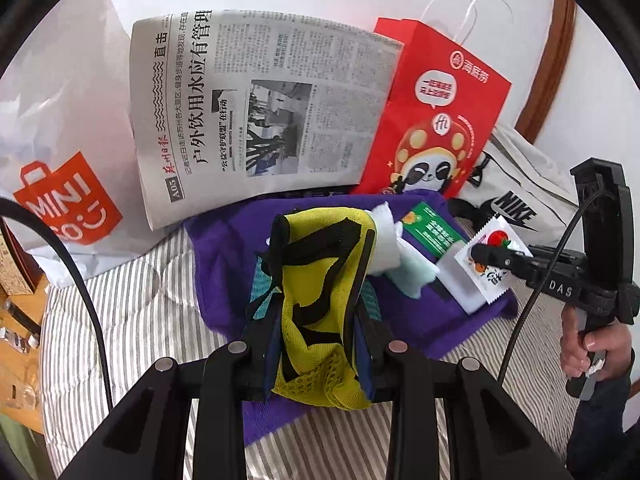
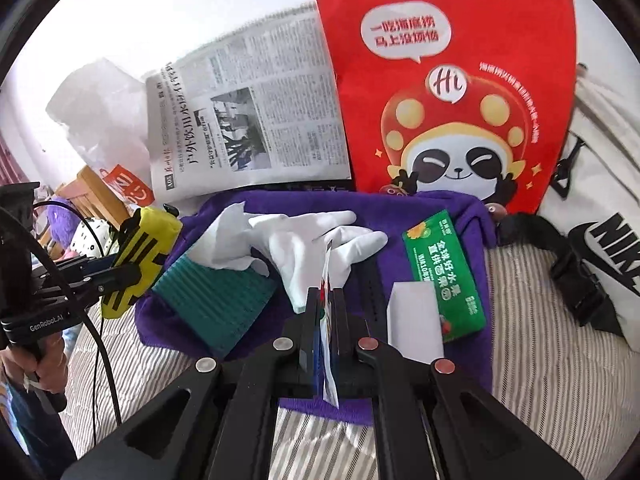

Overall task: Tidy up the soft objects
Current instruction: 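Carry the yellow pouch with the left gripper while the right carries the packet toward the towel, then lower the pouch onto the teal cloth with the left gripper while the right drops the packet by the sponge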

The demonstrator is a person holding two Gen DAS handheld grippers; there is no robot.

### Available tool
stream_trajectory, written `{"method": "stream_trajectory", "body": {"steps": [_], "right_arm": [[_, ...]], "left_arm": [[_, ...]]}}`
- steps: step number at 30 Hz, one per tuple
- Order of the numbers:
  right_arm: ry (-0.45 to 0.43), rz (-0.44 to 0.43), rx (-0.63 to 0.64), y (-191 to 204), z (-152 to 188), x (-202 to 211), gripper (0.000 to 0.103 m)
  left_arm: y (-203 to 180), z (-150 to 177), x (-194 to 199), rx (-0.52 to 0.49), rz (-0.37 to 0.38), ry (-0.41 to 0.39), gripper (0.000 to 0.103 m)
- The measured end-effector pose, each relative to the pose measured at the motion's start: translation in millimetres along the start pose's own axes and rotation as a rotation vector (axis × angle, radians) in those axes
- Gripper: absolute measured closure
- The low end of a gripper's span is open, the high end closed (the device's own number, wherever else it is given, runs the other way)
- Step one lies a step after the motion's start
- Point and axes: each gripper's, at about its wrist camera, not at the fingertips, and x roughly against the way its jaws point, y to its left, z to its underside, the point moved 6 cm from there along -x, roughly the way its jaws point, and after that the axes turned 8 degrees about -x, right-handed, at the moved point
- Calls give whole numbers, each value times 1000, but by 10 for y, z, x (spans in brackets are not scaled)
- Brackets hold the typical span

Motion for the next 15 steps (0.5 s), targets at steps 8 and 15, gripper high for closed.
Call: {"method": "stream_trajectory", "body": {"steps": [8, 15], "right_arm": [[60, 37, 1, -30, 71, -353, 99], [117, 95, 36, 1, 199, -654, 99]], "left_arm": [[47, -12, -142, 24, 5, 13, 73], [54, 31, -188, 28, 15, 26, 73]]}}
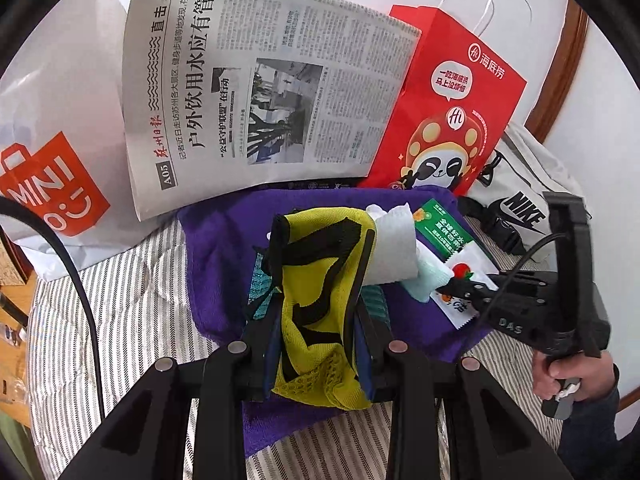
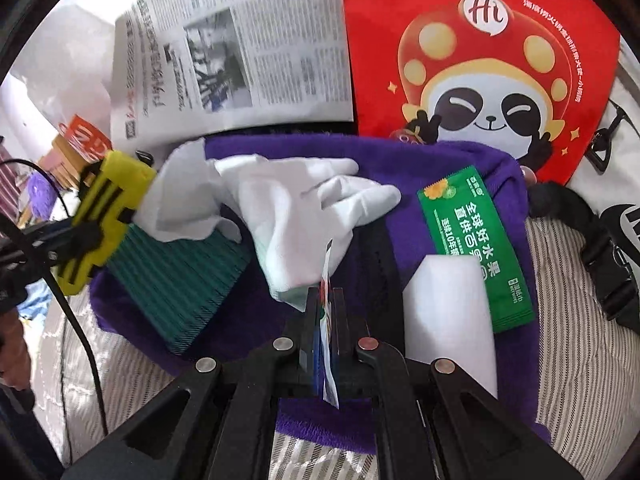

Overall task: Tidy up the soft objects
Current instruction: 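Lower the pouch onto the teal cloth with the left gripper while the right drops the packet by the sponge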

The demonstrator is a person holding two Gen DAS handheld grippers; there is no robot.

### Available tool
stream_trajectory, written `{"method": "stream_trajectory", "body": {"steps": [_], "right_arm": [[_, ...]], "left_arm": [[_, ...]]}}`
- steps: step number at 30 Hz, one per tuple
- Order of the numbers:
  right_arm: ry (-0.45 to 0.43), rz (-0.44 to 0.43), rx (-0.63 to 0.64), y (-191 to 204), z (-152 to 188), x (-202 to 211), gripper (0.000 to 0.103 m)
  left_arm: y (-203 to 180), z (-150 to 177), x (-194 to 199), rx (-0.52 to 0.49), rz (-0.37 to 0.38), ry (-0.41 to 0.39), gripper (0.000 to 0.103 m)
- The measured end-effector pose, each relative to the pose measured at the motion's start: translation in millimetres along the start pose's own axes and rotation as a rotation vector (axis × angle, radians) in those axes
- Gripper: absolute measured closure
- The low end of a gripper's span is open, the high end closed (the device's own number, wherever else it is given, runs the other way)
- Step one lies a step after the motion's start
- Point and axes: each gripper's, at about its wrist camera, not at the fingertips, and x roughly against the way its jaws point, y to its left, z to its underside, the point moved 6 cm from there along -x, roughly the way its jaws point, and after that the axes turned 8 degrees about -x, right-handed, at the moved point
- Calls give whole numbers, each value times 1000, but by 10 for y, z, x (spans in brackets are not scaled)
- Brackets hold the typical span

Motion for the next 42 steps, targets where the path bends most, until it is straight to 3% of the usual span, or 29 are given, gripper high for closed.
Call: {"method": "stream_trajectory", "body": {"steps": [13, 21, 24, 28, 42], "right_arm": [[12, 27, 31, -43, 14, 7, 96], [-15, 21, 24, -108, -51, 177, 68], [-36, 18, 31, -101, -96, 268, 62], [-49, 22, 37, -96, -142, 340, 61], [-75, 37, 48, -166, -160, 576, 54]], "left_arm": [[15, 37, -78, 7, 4, 22, 73], [-78, -21, -99, -23, 9, 33, 72], [-129, -56, -129, -40, 9, 40, 72], [-214, -67, -241, -66, 18, 66, 71], [-332, 64, -518, -128, -40, 135, 52]]}}
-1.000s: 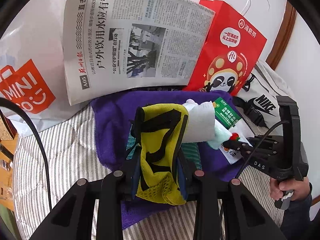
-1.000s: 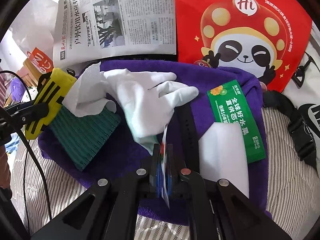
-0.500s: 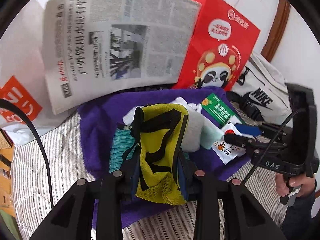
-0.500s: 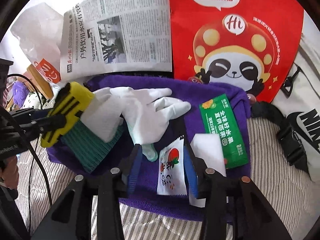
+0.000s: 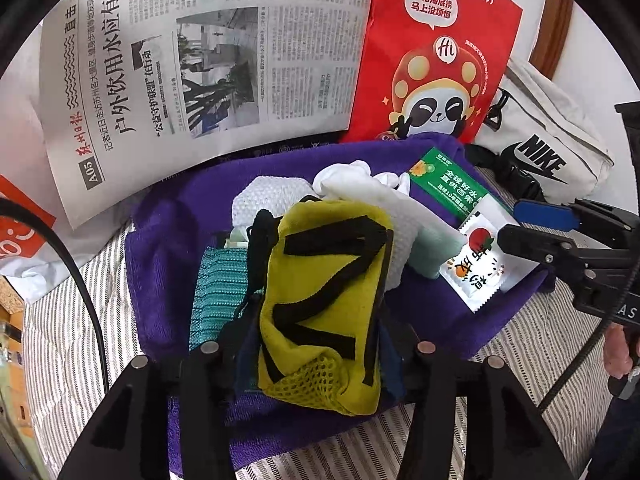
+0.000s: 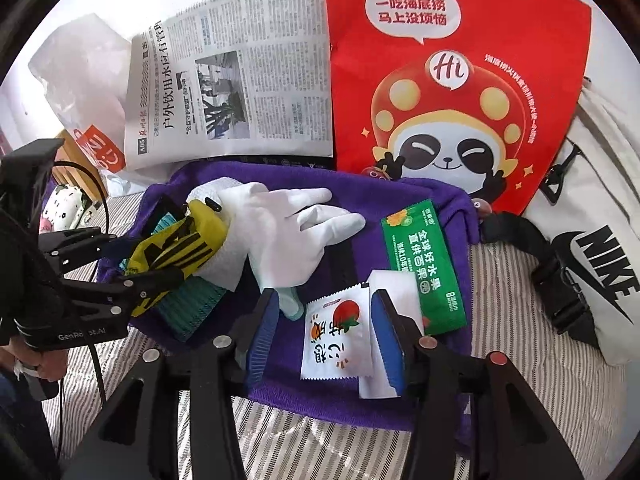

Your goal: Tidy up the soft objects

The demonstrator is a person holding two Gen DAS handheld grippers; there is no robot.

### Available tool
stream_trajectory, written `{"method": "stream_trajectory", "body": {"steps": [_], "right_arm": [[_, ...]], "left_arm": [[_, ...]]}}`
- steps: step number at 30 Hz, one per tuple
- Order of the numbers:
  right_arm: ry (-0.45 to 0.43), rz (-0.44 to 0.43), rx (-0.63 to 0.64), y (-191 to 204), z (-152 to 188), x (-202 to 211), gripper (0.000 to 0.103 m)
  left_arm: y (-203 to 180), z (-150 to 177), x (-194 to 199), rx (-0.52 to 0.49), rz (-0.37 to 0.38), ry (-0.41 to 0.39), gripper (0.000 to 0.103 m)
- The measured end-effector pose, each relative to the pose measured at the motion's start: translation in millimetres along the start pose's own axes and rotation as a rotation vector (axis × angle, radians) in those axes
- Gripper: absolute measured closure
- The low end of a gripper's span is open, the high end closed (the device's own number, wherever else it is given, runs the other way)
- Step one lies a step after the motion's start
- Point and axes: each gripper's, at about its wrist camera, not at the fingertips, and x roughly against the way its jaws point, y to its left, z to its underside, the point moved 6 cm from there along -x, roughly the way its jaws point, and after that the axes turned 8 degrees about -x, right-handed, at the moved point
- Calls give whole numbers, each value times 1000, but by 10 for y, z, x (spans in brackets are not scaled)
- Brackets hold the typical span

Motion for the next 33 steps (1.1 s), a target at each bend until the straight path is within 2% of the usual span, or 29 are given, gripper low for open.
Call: {"method": "stream_trajectory", "body": {"steps": [3, 7, 11, 14, 19, 24, 28, 30, 33], "right_arm": [[1, -6, 0, 20, 12, 10, 51], [12, -6, -1, 36, 63, 10, 50], [22, 1, -8, 30, 127, 35, 41], [39, 20, -32, -9, 168, 53, 30], [57, 64, -62, -85, 235, 97, 23], [51, 98, -61, -100, 310, 204, 16], [56, 84, -74, -62, 373, 305, 14], [63, 99, -77, -47, 414, 346, 7], [52, 130, -84, -18, 470, 445, 5]], "left_arm": [[-12, 10, 1, -5, -2, 14, 50], [-65, 39, 16, -24, 2, 26, 41], [-106, 94, 51, -38, -6, 45, 30], [-136, 160, 93, -40, -23, 59, 27], [-169, 269, 191, -31, -68, 83, 17], [-152, 373, 336, -2, -112, 93, 15], [-163, 422, 456, 25, -112, 87, 14], [-183, 455, 521, 33, -109, 82, 14], [-202, 487, 599, 41, -121, 76, 14]]}}
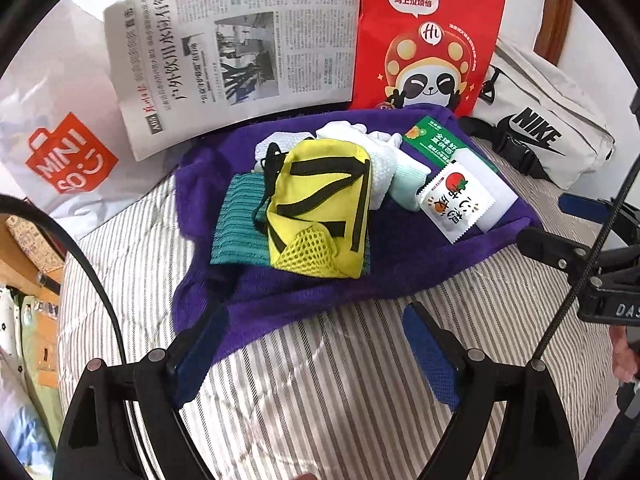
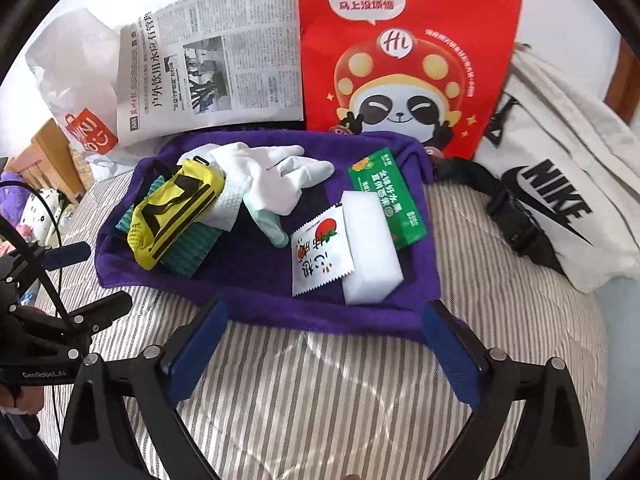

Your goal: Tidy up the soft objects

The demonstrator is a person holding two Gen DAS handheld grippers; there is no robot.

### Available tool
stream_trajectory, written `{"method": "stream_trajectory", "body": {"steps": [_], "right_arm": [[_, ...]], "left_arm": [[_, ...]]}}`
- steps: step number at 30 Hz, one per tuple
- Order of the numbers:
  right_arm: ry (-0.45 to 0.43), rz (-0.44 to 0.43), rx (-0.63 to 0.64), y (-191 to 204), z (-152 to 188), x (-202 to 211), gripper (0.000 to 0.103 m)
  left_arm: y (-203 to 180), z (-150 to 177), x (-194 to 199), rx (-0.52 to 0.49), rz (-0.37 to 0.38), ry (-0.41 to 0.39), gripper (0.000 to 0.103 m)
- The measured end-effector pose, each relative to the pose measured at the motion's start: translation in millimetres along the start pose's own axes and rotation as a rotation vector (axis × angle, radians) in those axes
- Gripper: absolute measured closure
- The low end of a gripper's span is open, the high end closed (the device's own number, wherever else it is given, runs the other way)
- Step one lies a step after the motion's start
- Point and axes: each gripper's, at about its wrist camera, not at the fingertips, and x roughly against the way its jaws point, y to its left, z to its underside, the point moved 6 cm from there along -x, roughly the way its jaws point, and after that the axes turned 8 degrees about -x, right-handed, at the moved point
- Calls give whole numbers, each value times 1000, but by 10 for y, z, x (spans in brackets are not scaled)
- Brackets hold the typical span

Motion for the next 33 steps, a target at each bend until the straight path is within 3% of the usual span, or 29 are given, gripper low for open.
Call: {"method": "stream_trajectory", "body": {"steps": [10, 18, 33], "right_arm": [[-53, 2, -6, 50, 292, 532, 1], [-96, 26, -19, 1, 447, 960, 0], [-107, 49, -27, 9, 621, 1244, 0]], "left_arm": [[-88, 107, 547, 50, -71, -60, 14], [-250, 201, 1066, 118, -76, -120, 14], [-268, 408, 1372, 168, -57, -175, 14]]}}
